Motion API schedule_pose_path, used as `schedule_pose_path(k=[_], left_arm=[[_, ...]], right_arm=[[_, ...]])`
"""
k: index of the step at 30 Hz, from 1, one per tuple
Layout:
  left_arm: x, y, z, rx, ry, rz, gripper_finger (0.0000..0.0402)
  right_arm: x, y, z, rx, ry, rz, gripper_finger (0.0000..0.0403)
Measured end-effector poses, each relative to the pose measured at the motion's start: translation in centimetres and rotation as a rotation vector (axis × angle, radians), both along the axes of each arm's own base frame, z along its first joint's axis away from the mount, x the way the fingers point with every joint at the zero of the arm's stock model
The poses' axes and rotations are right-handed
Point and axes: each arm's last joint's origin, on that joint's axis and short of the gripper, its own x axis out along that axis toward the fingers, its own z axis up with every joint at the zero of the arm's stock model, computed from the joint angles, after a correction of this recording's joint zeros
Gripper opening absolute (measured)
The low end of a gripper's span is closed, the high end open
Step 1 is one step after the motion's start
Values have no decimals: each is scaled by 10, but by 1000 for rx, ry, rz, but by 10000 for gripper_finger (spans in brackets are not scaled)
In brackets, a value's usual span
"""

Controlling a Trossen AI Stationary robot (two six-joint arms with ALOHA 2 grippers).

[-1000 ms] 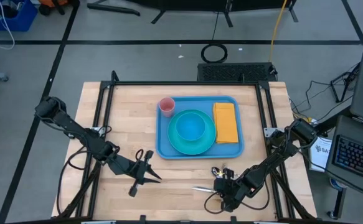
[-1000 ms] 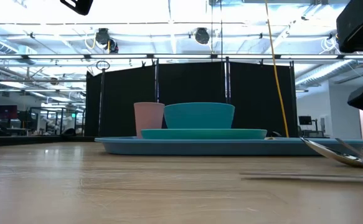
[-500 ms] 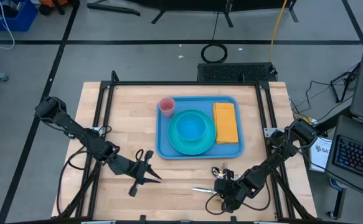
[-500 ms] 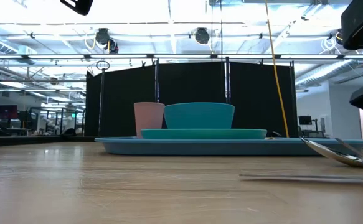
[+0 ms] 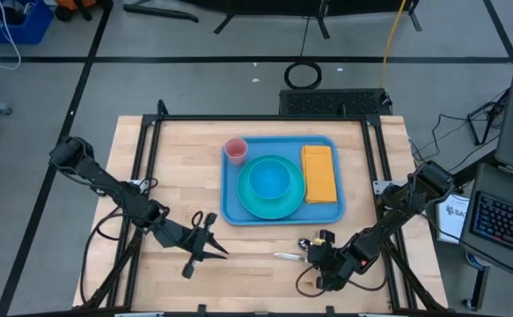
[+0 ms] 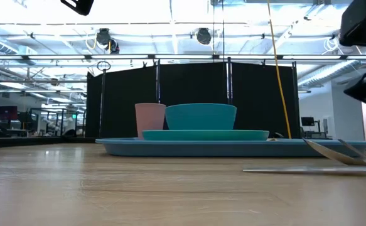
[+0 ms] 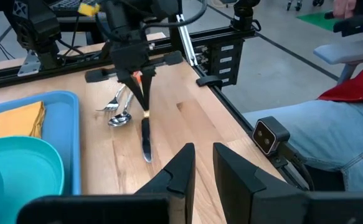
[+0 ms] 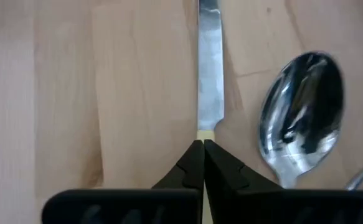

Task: Set up tray
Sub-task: Put the yellow knife on top of the yellow napkin

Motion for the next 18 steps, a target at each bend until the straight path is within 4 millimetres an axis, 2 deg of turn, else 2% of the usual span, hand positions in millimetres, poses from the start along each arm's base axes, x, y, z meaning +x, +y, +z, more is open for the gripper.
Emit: schedule_pose_path(k=[18], left_arm=[[0,0,0,2,2,0,63]], right_arm=[[2,2,2,25,-5,40,2]])
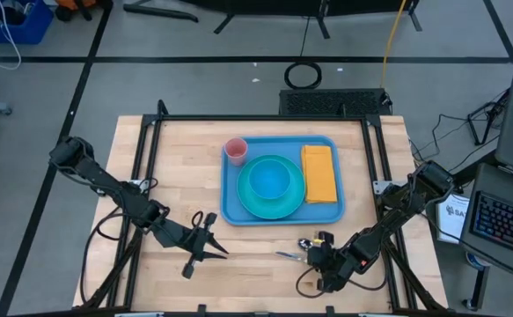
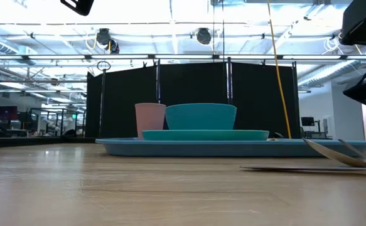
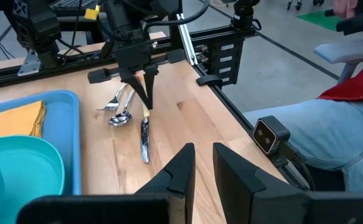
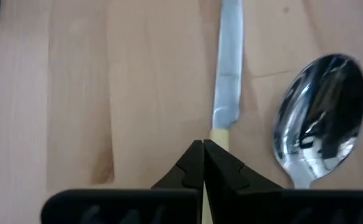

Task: Set up tray
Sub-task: Put the yellow knife on top of the yellow napkin

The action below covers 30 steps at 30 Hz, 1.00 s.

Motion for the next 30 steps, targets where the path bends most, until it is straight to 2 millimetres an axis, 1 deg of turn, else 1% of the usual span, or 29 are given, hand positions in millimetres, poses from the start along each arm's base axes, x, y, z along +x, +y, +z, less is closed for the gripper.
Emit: schedule_pose_path(k=[3,7,9,12,19,22,27,30], left_arm=[[0,0,0,0,0,0,63],[0,0,0,0,0,0,63],[0,0,0,0,0,0,63],[0,0,0,0,-1,0,63],[0,0,0,0,-1,0,63],[0,0,0,0,-1,0,63],[0,0,0,0,-1,0,63],[0,0,0,-1,-1,0,63]], right_arm=[[-1,1,0,35,33,12,1],[-1,1,1,40,29,12,1],[-1,1,1,43,26,8,9],[-1,1,1,43,28,7,33],[-3,-1,3,41,50,-18,112],[-8,-6,6,25,84,-45,131],[-11,-7,20,52,50,-51,133],[-14,-9,23,56,71,-73,128]])
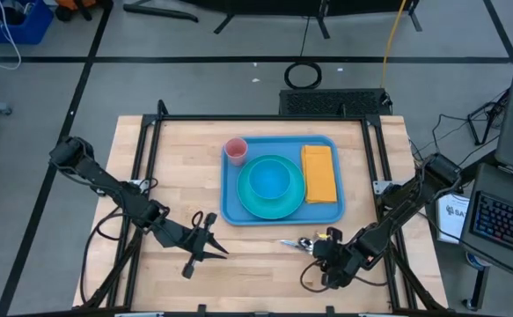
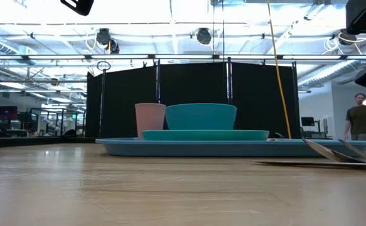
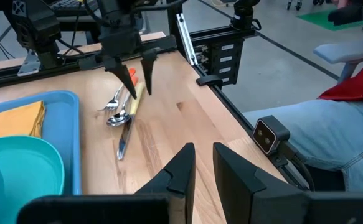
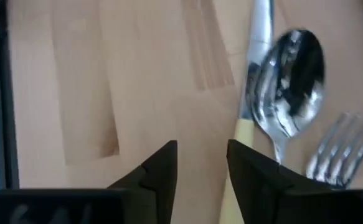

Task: Set up tray
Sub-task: Put the yellow knife on top of the yellow napkin

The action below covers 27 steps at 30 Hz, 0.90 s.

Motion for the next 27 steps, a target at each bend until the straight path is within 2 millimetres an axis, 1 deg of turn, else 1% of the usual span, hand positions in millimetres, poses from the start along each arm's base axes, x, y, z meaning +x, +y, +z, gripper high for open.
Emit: schedule_pose_path(k=[5,12,14,18,22,25,27], left_arm=[[0,0,0,0,2,0,63],[0,0,-1,3,6,1,63],[0,0,-1,2,6,1,63],[0,0,0,2,5,1,62],[0,0,0,2,4,1,63],[0,0,0,2,4,1,63],[0,0,0,2,5,1,62]], right_arm=[[-11,-1,-9,3,100,-85,124],[-20,0,-15,29,111,-131,124],[-23,-2,-20,41,147,-141,124],[-26,-4,-26,85,144,-161,123],[-27,-5,-29,91,130,-156,122],[-28,-7,-33,103,143,-158,112],[-30,-9,-35,103,148,-160,96]])
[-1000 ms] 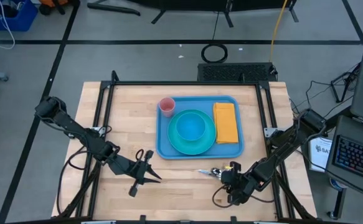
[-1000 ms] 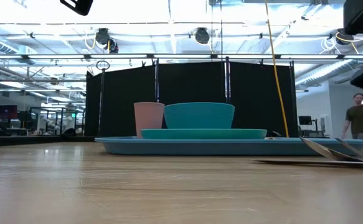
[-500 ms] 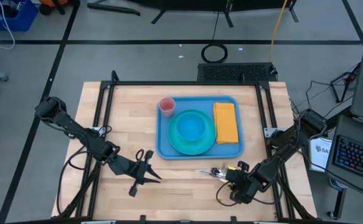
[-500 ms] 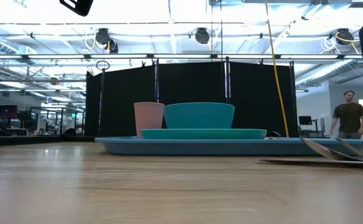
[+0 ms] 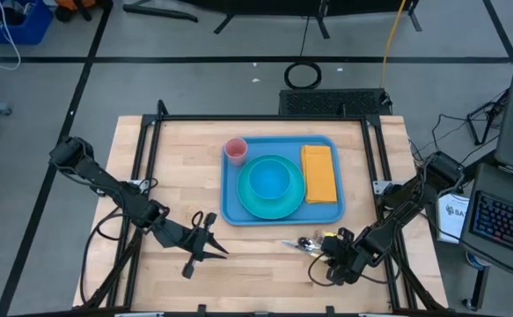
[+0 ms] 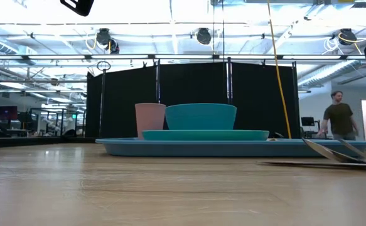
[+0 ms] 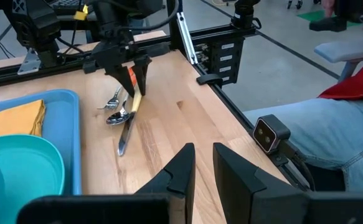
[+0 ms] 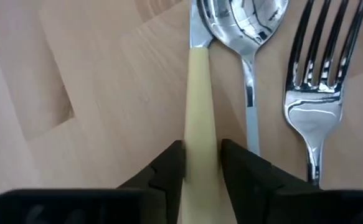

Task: Set up tray
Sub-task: Put the yellow knife on top of the yellow napkin

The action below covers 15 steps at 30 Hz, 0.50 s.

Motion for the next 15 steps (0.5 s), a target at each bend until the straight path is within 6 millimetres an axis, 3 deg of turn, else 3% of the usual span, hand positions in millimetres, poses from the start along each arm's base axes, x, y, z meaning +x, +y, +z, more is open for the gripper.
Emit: schedule_pose_path(k=[4,15], left_arm=[[0,0,0,0,1,0,63],[0,0,0,2,1,0,63]], right_arm=[[0,0,-1,5,0,16,54],[5,5,1,33,-70,76,53]])
